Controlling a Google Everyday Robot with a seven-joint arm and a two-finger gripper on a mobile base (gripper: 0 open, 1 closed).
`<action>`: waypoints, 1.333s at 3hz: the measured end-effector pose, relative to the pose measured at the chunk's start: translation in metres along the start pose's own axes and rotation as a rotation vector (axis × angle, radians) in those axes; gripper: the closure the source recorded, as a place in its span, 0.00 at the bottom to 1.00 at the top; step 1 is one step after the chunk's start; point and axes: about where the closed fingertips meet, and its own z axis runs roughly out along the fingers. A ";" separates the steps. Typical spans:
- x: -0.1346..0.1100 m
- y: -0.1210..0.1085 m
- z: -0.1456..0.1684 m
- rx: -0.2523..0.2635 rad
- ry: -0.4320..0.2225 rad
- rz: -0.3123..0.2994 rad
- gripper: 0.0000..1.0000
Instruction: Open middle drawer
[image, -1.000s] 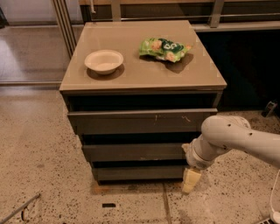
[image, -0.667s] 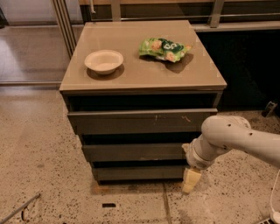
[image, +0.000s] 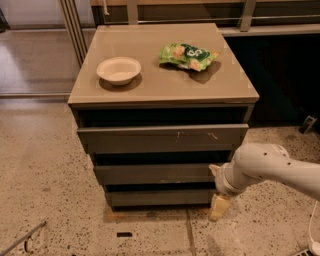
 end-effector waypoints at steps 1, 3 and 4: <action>0.001 -0.014 0.017 0.039 -0.041 -0.021 0.00; -0.003 -0.046 0.058 0.072 -0.101 -0.052 0.00; -0.005 -0.058 0.074 0.078 -0.110 -0.064 0.00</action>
Offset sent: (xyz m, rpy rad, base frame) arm 0.0606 0.0096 -0.0486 0.0982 -0.1262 0.0276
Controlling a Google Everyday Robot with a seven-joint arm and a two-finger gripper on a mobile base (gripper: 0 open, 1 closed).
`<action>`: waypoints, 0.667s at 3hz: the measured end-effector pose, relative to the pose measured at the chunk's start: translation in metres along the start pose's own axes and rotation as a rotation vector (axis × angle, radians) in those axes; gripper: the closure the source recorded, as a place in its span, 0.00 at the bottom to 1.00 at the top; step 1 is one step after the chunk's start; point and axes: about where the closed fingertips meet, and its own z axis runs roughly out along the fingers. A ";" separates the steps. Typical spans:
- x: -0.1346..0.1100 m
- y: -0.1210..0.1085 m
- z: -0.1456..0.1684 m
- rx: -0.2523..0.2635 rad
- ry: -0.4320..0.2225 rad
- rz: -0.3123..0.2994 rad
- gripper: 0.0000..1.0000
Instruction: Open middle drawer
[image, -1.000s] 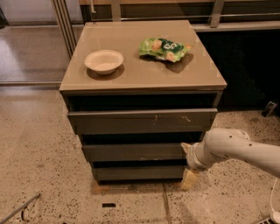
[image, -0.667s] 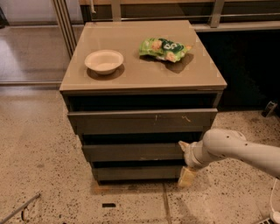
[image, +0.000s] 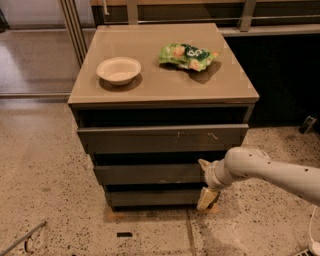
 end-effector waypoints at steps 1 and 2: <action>0.001 -0.015 0.023 -0.004 0.012 -0.020 0.00; 0.003 -0.028 0.045 -0.015 0.026 -0.039 0.00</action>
Offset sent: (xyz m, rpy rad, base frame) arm 0.0630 0.0154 -0.0529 -0.0566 -0.0011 0.0551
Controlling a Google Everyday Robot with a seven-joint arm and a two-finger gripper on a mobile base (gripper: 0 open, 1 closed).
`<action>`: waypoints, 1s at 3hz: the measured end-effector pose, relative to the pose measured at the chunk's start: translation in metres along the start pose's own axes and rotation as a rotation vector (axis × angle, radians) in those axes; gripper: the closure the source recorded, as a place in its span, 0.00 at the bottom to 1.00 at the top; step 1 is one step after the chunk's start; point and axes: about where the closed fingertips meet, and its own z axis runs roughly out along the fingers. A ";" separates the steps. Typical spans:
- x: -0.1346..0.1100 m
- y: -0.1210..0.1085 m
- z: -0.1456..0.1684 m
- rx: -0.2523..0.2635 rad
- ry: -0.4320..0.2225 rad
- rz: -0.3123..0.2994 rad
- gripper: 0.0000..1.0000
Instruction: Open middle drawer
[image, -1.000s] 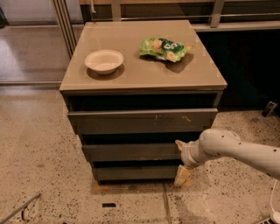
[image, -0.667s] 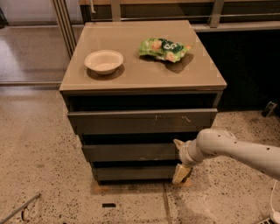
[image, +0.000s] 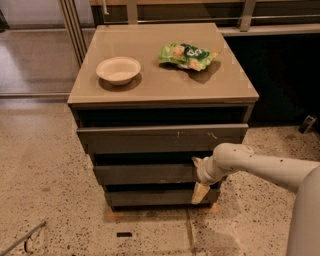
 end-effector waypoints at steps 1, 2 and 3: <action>0.003 -0.013 0.018 -0.015 0.013 -0.003 0.00; 0.008 -0.030 0.045 -0.047 0.028 0.004 0.00; 0.008 -0.030 0.045 -0.047 0.028 0.004 0.00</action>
Offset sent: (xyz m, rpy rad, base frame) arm 0.0468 0.0020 -0.0387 -0.0283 0.0419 -0.0006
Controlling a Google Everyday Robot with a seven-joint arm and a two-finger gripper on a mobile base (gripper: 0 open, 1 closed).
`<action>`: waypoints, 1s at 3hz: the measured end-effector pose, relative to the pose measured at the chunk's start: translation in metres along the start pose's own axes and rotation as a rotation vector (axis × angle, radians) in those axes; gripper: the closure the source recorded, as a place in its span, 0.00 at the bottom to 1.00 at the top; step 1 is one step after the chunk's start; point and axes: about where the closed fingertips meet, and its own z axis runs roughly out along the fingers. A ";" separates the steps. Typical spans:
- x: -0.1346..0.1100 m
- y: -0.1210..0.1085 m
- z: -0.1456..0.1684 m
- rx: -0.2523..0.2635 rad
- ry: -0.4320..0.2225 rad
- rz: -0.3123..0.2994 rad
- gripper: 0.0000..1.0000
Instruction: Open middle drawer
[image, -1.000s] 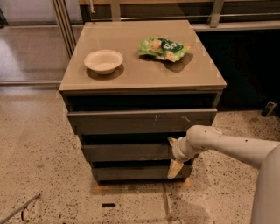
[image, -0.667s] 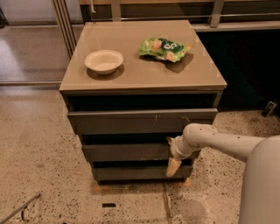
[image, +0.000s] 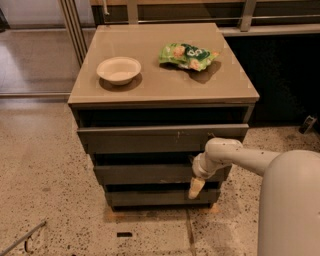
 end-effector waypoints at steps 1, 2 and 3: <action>-0.001 0.007 -0.001 -0.049 0.019 0.017 0.00; 0.000 0.014 -0.003 -0.107 0.038 0.038 0.00; 0.002 0.023 -0.007 -0.148 0.048 0.056 0.00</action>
Offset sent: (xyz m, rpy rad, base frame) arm -0.0213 -0.0029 0.0055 -0.0445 0.1839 -0.0055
